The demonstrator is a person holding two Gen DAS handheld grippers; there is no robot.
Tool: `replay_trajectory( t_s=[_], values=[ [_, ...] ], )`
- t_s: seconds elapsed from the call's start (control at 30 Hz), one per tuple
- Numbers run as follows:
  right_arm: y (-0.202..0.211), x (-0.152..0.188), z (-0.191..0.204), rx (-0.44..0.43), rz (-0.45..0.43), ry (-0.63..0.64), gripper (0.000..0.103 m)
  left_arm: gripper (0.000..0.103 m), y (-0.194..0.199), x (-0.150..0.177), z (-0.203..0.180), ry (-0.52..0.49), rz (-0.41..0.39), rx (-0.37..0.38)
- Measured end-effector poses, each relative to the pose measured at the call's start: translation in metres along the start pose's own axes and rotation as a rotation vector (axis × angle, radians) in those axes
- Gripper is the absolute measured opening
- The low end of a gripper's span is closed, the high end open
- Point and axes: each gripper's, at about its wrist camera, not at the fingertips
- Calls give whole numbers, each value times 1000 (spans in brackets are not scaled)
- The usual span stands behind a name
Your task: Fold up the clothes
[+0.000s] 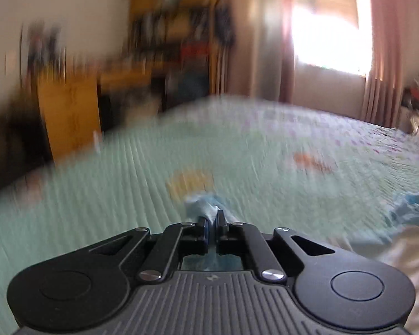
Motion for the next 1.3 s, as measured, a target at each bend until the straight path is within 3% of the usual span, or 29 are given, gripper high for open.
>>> replay_trajectory(
  t_s=[0.07,0.13,0.2,0.23,0.27,0.3,0.33,0.5,0.57,0.6,0.67,0.7,0.77,0.87,0.93,1.07,1.17,1.23,1.3],
  values=[
    [0,0,0,1,1,2,82,4,16,-19,-3,-169,-118,-29],
    [0,0,0,0,1,2,82,5,28,-20,1,-276,-131,-74],
    [0,0,-1,-3,1,-1,82,12,35,-7,15,-303,-91,-77],
    [1,0,-1,-3,2,-2,82,23,35,2,23,-315,-46,-61],
    [1,0,-1,-3,2,-1,82,29,29,13,35,-305,48,-24],
    [1,0,-1,-3,2,-1,82,36,22,25,48,-253,161,7],
    [1,0,-1,-4,3,-1,82,35,18,36,62,-183,246,24],
    [2,-1,-1,-4,3,-4,82,36,49,84,142,459,295,-58],
    [2,0,0,0,4,2,82,36,52,97,152,662,311,-32],
    [2,0,0,0,4,2,82,39,52,99,152,726,312,9],
    [1,0,-1,-1,4,2,82,64,50,104,149,855,312,93],
    [1,0,0,0,4,4,82,81,44,105,146,929,309,138],
    [1,0,0,2,5,8,82,86,30,109,138,1064,295,190],
    [1,1,0,2,4,8,82,92,4,113,131,1202,316,169],
    [1,0,0,1,4,6,82,95,-10,113,128,1236,289,143],
    [1,1,1,1,5,9,82,89,-27,107,123,1229,261,93],
    [0,1,1,4,5,12,82,61,-39,99,115,1148,279,49],
    [0,1,2,5,4,14,82,30,-42,91,109,1044,291,12],
    [0,1,2,5,4,15,82,16,-47,78,106,918,307,-24]
  ],
)
Point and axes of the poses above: each gripper's, at about its wrist camera, not at the fingertips, and y roughly against the way its jaws point, z to its left, x to its underside
